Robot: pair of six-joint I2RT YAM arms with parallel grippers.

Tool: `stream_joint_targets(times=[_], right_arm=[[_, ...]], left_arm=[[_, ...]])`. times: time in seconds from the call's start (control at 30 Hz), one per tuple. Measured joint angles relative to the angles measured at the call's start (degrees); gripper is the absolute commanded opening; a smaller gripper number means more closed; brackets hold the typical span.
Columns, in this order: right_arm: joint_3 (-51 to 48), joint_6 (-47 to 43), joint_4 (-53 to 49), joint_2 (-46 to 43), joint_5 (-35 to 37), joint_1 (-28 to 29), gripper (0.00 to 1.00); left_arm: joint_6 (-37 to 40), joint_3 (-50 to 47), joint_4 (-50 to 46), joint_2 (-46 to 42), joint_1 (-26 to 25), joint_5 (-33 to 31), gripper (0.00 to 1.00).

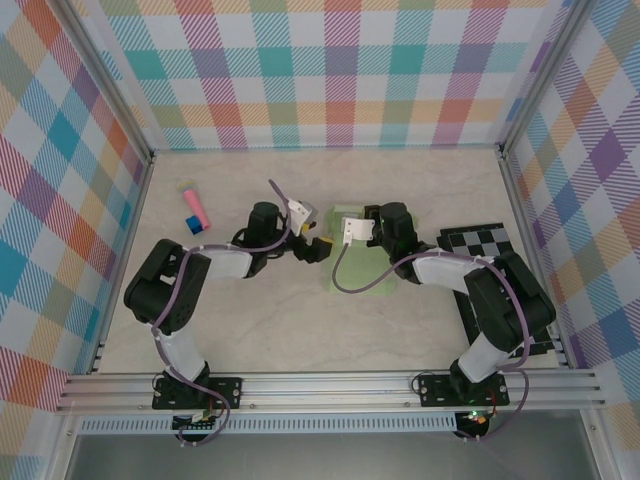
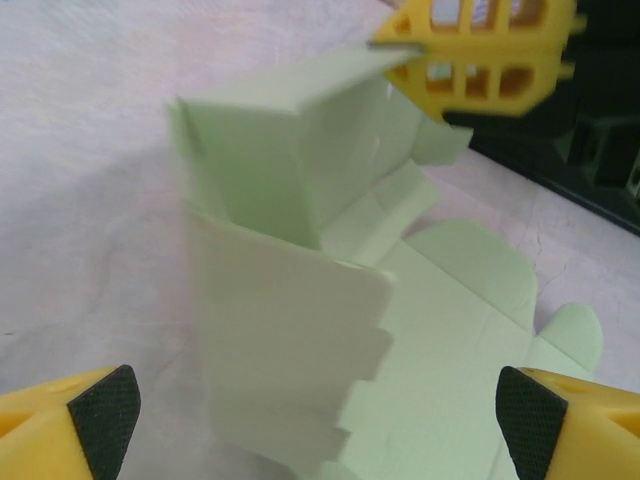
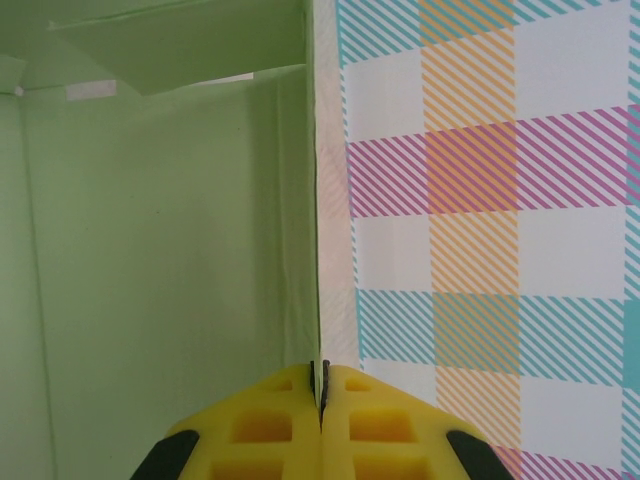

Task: Fold the paper box

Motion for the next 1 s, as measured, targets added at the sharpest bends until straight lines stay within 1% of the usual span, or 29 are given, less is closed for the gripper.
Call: stream_joint_targets(times=[0.13,0.27,0.53,0.7,0.8,1.0], right_arm=[[0.0,0.8,0.3,0.0,-0.1,-0.1,0.0],[0.0,1.6,0.9,0.0,-0.1,-0.5,0.0],[-0.1,3.4,0.7,-2.6,-2.0,-1.9,0.0],[-0.1,3.7,0.3,-4.2,-3.6,-2.1,0.0],[-0.2,3.7,-0.9,-4.2,-4.2,-2.0,0.0],[-0.2,3.7,-1.8,-4.2,-4.7,-2.0,0.0]], left_arm=[[1.8,-0.2,-1.3,0.4,-2.1,-5.2,0.95],[4.8,-0.1,-4.9,0.4,-3.6,-10.4,0.93],[13.4,0.7,-13.4,0.4,-4.2,-14.8,0.9],[13.8,1.2,-14.0,0.4,-3.4,-14.9,0.9],[12.9,1.3,-13.6,0.2,-2.3,-12.5,0.91],[8.7,2.4,-11.8,0.0,0.7,-7.9,0.91]])
